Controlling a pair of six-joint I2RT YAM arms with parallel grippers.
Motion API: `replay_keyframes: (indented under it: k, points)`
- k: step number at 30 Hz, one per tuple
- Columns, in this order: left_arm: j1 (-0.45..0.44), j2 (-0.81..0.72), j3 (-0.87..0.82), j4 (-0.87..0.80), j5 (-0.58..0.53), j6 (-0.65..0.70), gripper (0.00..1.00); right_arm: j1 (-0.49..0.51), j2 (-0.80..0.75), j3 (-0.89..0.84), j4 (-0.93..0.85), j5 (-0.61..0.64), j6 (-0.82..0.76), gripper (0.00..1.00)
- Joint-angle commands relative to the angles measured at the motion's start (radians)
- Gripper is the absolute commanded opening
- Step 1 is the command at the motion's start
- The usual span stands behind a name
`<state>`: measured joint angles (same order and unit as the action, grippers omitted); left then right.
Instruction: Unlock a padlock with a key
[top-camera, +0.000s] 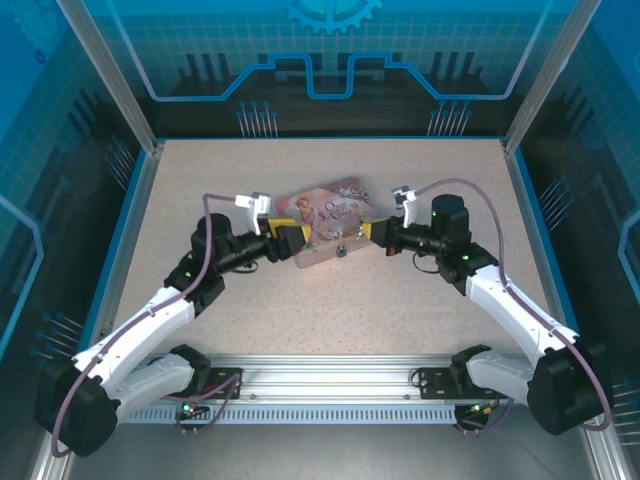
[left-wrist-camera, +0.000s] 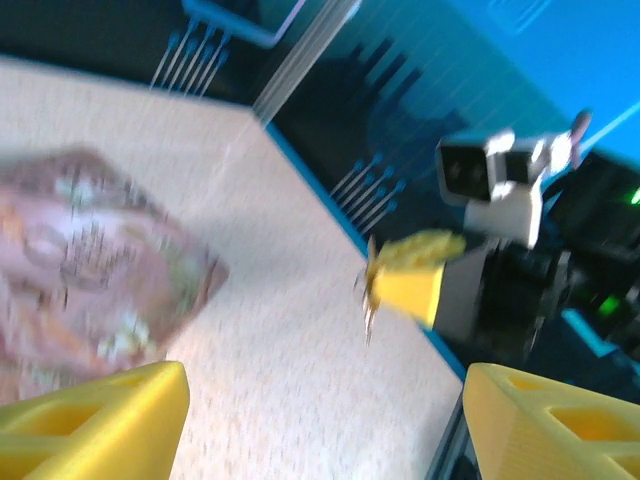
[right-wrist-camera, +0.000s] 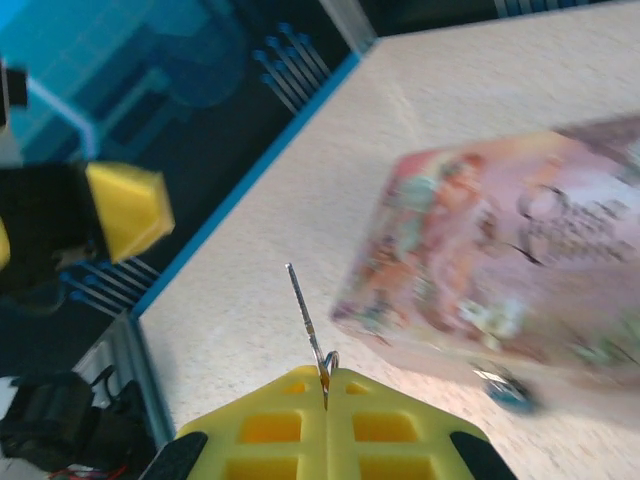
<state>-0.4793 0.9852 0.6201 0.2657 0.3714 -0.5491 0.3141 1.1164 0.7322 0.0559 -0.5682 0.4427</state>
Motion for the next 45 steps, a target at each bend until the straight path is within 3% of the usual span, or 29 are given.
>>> replay_keyframes:
  k: [1, 5, 9, 16, 22, 31, 39, 42, 45]
  points:
    - [-0.082, 0.025, -0.075, 0.012, -0.095, -0.068, 0.73, -0.051, 0.021, -0.021, -0.120, 0.013, -0.017, 0.00]
    - [-0.182, 0.101, -0.124, 0.083, -0.184, -0.118, 0.75, -0.060, 0.103, -0.008, -0.113, 0.006, 0.000, 0.00]
    - [-0.225, 0.210, -0.145, 0.187, -0.247, -0.166, 0.78, -0.064, 0.176, 0.016, -0.081, 0.017, 0.024, 0.00]
    - [-0.242, 0.443, -0.144, 0.400, -0.293, -0.286, 0.82, -0.053, 0.338, 0.091, -0.019, -0.037, 0.084, 0.00]
    - [-0.241, 0.573, -0.119, 0.482, -0.321, -0.322, 0.83, -0.037, 0.429, 0.157, -0.040, -0.024, 0.078, 0.00]
    - [-0.152, 0.585, -0.103, 0.413, -0.385, -0.263, 0.85, -0.035, 0.504, 0.248, -0.057, -0.014, 0.068, 0.00]
    - [-0.049, 0.595, -0.042, 0.325, -0.391, -0.156, 0.85, -0.037, 0.479, 0.235, -0.073, 0.009, 0.059, 0.00]
    - [-0.050, 0.580, -0.009, 0.255, -0.421, -0.092, 0.85, -0.039, 0.448, 0.220, -0.092, 0.022, 0.050, 0.00]
    - [-0.105, 0.544, 0.018, 0.146, -0.531, -0.018, 0.85, -0.047, 0.403, 0.189, -0.102, 0.050, 0.051, 0.00]
